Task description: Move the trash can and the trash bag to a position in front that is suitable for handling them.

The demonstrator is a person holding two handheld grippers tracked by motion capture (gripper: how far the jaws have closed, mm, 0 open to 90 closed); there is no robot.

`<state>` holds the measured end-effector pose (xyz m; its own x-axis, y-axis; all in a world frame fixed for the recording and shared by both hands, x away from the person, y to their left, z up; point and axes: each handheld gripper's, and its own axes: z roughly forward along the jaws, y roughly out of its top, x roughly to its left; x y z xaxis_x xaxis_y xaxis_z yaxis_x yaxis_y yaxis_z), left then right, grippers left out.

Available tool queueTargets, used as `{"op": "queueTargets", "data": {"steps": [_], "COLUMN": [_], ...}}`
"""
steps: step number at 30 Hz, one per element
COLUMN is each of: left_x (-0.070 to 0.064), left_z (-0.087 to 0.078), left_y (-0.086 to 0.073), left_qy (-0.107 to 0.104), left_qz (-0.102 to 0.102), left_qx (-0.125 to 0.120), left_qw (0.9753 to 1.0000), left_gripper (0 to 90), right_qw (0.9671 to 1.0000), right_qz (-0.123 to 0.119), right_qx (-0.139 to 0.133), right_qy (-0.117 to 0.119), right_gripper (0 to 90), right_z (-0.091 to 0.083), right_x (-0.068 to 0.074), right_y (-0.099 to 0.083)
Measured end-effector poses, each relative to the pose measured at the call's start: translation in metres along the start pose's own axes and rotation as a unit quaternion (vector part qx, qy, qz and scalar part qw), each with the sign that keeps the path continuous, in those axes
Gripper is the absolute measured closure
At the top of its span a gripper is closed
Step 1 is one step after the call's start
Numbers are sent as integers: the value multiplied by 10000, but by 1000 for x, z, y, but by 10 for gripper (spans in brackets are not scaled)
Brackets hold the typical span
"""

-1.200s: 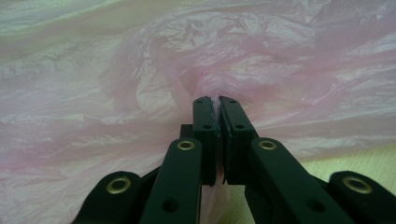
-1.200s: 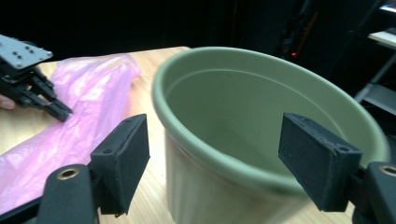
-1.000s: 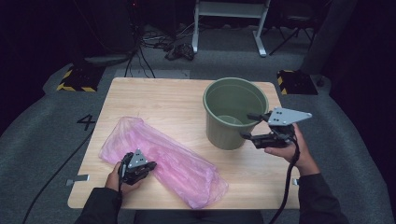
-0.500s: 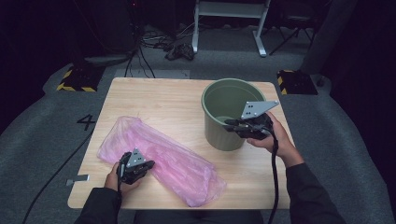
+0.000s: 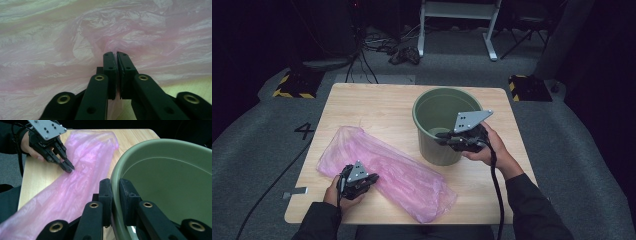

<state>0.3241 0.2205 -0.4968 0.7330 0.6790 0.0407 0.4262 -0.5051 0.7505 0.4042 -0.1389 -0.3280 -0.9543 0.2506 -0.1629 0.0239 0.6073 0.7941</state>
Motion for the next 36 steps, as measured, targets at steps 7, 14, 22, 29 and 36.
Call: {"op": "queueTargets", "data": {"steps": [7, 14, 22, 29, 36], "left_x": [-8, -10, -16, -15, -16], "left_z": [-5, -11, 3, -13, -16], "left_y": [0, -2, 1, 2, -5], "left_qy": [-165, 8, -86, -304, -612], "left_qz": [119, -17, 263, 395, 466], "left_qx": [-144, -97, 245, 76, 288], "left_qw": [9997, 10000, 9993, 9987, 9966], "left_gripper": [559, 161, 159, 171, 167], "right_qw": [10000, 9981, 9878, 9760, 9728], "right_qz": [-19, 232, 601, 1394, 1797], "right_qx": [-89, -253, -562, -637, -352], "right_qy": [-21, -506, -1321, -1549, -1421], "right_gripper": [793, 374, 287, 267, 246], "right_z": [9, -8, -65, -99, -92], "right_x": [4, 3, 2, 0, 6], "right_y": [5, -3, -43, -121, -173]}}
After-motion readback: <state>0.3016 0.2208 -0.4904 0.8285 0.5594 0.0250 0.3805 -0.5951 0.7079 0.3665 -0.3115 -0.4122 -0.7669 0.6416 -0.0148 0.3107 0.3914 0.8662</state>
